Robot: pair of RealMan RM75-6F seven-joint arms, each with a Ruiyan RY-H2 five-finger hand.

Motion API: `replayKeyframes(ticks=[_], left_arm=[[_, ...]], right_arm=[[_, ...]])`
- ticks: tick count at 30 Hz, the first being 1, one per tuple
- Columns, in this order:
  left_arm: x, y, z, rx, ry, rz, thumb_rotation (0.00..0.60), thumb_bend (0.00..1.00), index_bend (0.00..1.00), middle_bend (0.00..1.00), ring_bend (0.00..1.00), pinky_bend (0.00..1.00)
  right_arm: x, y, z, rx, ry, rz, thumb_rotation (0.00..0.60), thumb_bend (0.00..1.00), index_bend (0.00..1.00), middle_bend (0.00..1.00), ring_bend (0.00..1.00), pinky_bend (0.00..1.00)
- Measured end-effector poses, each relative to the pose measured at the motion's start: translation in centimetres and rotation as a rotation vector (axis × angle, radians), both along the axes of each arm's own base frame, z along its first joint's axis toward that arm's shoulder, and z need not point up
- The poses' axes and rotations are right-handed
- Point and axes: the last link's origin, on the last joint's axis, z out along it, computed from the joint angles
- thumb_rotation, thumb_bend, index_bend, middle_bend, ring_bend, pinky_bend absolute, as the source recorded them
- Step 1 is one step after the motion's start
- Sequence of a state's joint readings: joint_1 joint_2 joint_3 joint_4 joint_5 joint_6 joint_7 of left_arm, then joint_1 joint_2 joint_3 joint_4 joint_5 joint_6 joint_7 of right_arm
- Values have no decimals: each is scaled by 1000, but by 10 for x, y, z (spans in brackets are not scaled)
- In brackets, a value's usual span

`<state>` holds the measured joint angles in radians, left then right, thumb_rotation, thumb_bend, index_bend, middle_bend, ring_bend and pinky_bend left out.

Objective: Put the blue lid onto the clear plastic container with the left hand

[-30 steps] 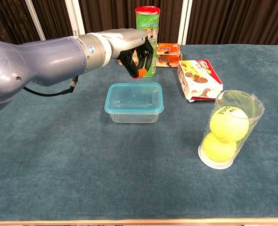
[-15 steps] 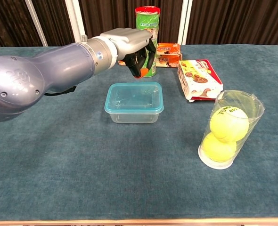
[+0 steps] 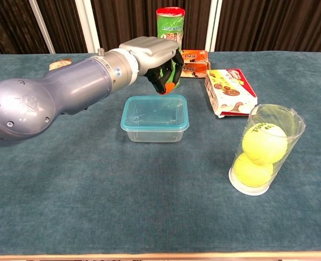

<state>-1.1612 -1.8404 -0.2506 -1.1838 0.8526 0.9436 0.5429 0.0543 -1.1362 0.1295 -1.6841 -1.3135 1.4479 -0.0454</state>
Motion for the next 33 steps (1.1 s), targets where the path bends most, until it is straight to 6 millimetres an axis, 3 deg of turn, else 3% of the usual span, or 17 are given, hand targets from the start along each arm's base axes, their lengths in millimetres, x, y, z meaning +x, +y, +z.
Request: replayKeyframes(ticks=[7,33], left_arm=[[-9,0,-1,-42,-5,28,600,451,602,625,97,0],[-5,5,-21,-89,23,27,600,451,591,639,107,0]], right_arm=[[0,1,-1,5,0,0,600,292,101,0,2,0],[-1,0,0,1,0,-12,600,291,101,0,2,0]])
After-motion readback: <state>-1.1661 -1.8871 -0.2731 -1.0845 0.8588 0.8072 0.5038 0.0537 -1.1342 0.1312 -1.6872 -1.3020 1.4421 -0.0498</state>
